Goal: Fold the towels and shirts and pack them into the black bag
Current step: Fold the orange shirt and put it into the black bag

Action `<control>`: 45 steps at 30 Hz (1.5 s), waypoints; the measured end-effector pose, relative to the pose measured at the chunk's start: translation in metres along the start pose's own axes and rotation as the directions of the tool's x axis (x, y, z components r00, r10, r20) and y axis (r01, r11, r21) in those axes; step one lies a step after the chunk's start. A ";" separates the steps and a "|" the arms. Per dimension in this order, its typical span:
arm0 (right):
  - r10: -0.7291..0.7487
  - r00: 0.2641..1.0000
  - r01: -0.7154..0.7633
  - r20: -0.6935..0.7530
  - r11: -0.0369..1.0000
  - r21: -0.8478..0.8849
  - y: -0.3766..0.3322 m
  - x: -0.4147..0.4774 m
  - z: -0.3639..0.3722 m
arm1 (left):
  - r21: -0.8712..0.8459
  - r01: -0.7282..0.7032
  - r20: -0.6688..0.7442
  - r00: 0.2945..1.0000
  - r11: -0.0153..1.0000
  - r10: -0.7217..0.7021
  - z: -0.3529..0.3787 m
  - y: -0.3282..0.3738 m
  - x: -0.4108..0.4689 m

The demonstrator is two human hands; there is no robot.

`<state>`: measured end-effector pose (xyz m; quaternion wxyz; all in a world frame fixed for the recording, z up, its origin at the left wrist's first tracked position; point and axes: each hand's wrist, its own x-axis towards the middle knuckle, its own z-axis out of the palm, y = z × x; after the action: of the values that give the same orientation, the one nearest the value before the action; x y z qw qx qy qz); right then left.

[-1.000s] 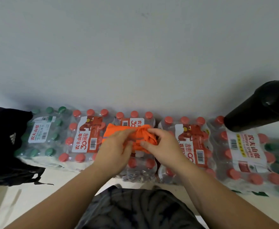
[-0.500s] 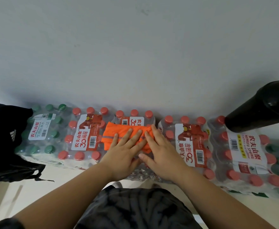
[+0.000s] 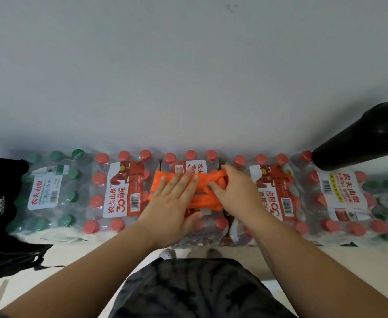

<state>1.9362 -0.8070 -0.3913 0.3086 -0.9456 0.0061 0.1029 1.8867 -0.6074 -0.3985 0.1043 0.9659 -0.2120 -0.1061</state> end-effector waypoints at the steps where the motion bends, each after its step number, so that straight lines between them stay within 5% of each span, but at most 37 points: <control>1: 0.021 1.000 -0.021 0.023 1.000 -0.013 -0.003 -0.002 0.003 | -0.003 0.008 0.060 0.998 1.000 -0.008 0.008 0.005 0.003; 8: 0.198 0.973 -0.210 0.115 0.972 0.101 -0.003 -0.003 0.017 | -0.014 -0.023 0.120 0.992 1.000 0.025 0.034 0.001 0.010; 12: 0.179 0.981 -0.187 0.079 0.977 0.106 -0.009 0.000 0.017 | -0.068 -0.037 0.126 0.991 0.997 0.045 0.029 0.000 0.009; 15: 0.150 0.989 -0.148 -0.009 0.984 0.094 -0.014 0.000 0.011 | -0.250 -0.036 0.077 0.995 0.968 0.057 0.029 0.001 0.012; 18: 0.116 0.980 -0.103 -0.160 0.991 0.086 -0.016 0.001 0.004 | -0.595 -0.151 -0.087 0.989 0.789 0.124 0.029 -0.004 0.015; 20: 0.071 0.970 -0.065 -0.232 0.997 0.036 -0.013 0.001 0.000 | -0.509 -0.260 -0.172 0.965 0.821 0.199 0.034 -0.011 0.014; 24: 0.053 0.972 -0.060 -0.230 0.998 -0.024 -0.018 -0.008 0.004 | -0.152 -0.289 -0.033 0.957 0.945 0.288 0.043 -0.014 0.009; 28: -0.021 0.970 0.031 -0.241 0.999 0.038 -0.034 -0.026 0.017 | -0.462 -0.362 -0.127 0.931 0.810 0.343 0.021 -0.023 0.017; 32: -0.131 0.974 0.115 -0.182 0.989 -0.096 -0.047 -0.044 0.033 | -0.699 -0.339 -0.306 0.938 0.630 0.165 0.001 -0.043 0.002; 40: -0.322 0.947 0.300 0.011 0.871 -0.389 -0.066 -0.050 0.072 | -0.990 -0.021 -0.049 0.979 0.137 -0.200 -0.012 -0.060 -0.016; 43: -0.331 0.937 0.342 0.114 0.793 -0.505 -0.063 -0.049 0.080 | -0.994 0.013 -0.027 0.928 0.106 -0.371 -0.020 -0.062 -0.015; 45: -0.321 0.936 0.344 0.142 0.758 -0.555 -0.063 -0.048 0.082 | -0.975 0.101 -0.025 0.834 0.198 -0.551 -0.018 -0.069 -0.014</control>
<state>1.8787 -0.7105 -0.4100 0.0243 -0.9778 -0.1986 0.0617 1.9054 -0.5373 -0.3960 0.6699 0.7288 0.1337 -0.0459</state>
